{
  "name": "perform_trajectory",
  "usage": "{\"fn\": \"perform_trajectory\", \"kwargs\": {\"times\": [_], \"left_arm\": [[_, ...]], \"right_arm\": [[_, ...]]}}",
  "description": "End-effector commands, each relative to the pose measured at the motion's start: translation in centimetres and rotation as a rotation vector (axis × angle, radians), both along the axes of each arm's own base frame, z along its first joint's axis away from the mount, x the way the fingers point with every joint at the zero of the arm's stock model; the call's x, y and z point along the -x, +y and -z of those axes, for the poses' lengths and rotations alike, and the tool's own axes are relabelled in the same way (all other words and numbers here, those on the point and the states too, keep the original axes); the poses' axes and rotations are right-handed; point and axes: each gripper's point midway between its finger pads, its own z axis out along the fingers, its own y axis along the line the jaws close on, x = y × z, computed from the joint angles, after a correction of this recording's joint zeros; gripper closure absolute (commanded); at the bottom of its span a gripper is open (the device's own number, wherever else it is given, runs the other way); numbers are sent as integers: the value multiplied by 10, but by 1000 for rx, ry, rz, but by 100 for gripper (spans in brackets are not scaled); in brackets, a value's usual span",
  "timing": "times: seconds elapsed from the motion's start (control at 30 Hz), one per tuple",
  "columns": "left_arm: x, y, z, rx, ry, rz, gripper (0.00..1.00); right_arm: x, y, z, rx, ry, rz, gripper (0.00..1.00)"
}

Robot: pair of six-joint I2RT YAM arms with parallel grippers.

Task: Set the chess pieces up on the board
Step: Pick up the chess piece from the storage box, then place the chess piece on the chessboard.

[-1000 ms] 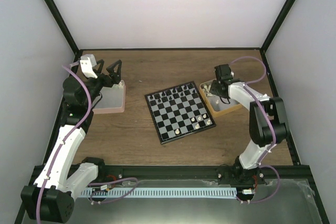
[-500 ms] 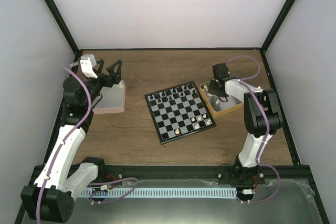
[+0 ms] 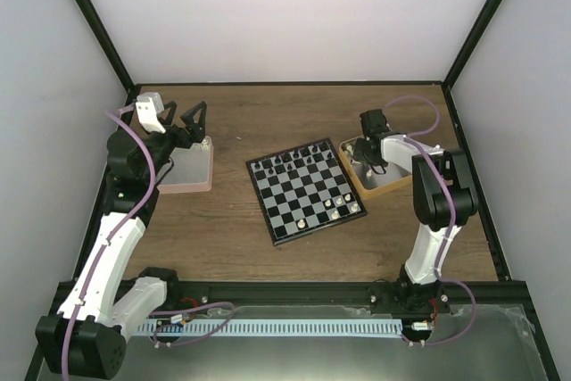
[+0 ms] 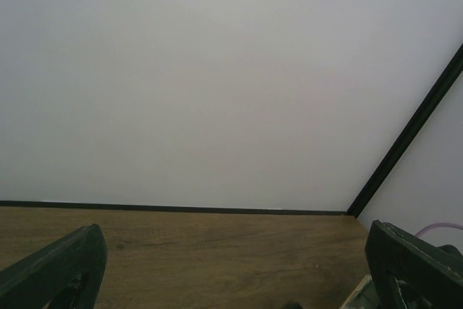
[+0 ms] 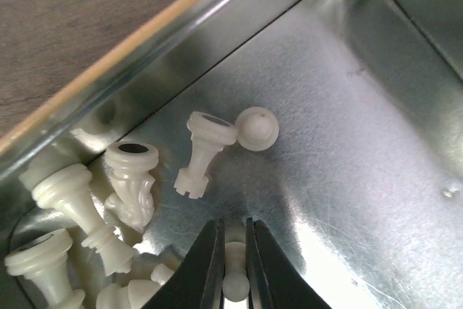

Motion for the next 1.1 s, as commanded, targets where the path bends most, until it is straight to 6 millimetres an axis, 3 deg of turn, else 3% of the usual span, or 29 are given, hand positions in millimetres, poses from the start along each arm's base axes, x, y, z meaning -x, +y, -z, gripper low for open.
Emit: {"fn": "perform_trajectory", "kwargs": {"times": [0.0, 0.17, 0.3, 0.5, 0.63, 0.77, 0.93, 1.07], "left_arm": [[4, 2, -12, -2, -43, -6, 0], [4, 3, -13, -2, -45, -6, 0], [4, 2, -12, -2, -43, -6, 0], [4, 2, -12, -1, -42, -6, 0], [5, 2, -14, 1, -49, -2, 0], [7, 3, -16, 1, -57, -4, 0], [8, 3, -18, 6, -62, -5, 0], [12, 4, -22, 5, -76, -11, 0]], "right_arm": [[-11, -6, -39, 8, -96, 19, 96], [-2, 5, -69, -22, -142, -10, 96], [18, 34, -91, -50, -168, -91, 96], [61, 89, -104, -94, -152, -223, 96], [95, 120, -100, -118, -108, -296, 95], [126, 136, -87, -132, -42, -341, 95], [157, 164, -69, -239, 18, -450, 95], [173, 174, -56, -220, 64, -472, 95]]}}
